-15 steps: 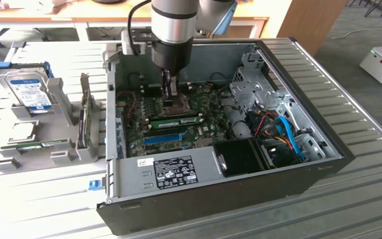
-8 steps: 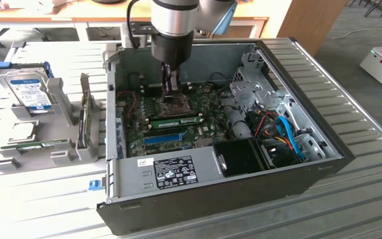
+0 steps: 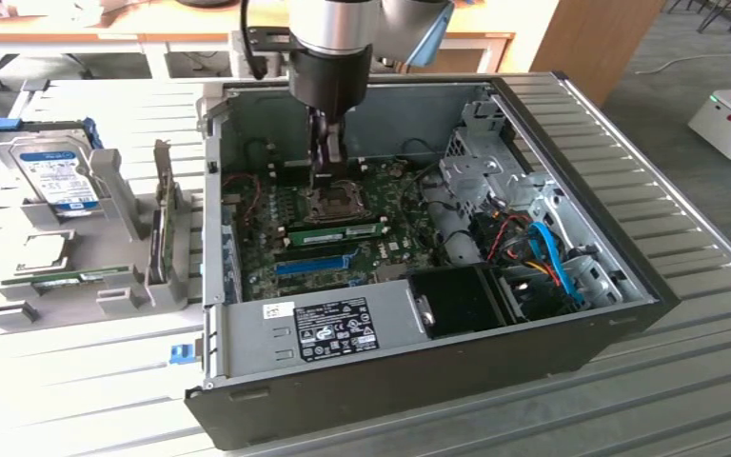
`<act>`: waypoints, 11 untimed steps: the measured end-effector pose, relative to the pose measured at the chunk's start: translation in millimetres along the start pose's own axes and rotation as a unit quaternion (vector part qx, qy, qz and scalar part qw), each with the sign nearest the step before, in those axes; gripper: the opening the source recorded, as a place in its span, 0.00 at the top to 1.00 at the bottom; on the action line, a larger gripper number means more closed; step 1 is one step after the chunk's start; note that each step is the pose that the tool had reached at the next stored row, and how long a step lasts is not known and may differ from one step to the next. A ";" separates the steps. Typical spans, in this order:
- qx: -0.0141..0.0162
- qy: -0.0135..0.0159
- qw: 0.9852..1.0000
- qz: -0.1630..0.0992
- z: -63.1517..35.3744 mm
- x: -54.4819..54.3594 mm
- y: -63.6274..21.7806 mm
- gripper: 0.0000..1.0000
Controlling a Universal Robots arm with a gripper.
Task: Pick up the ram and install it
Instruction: 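Press down the ram until it locks into place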
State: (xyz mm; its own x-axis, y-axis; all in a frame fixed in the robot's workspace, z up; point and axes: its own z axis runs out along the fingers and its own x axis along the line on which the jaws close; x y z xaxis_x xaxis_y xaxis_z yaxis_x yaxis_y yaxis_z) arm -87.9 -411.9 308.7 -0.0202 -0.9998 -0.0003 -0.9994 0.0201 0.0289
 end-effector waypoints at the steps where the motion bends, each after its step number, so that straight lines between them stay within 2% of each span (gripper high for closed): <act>1: 0.000 0.000 1.000 0.000 -1.3 0.0 0.0 0.89; 11: 0.000 0.000 1.000 0.000 -16.5 0.0 0.5 0.89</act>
State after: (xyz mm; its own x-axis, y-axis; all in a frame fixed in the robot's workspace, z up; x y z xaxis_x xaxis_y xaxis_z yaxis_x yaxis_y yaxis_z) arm -87.9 -411.9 325.2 -0.0202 -0.9998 -0.0002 -0.9994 0.0202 0.0289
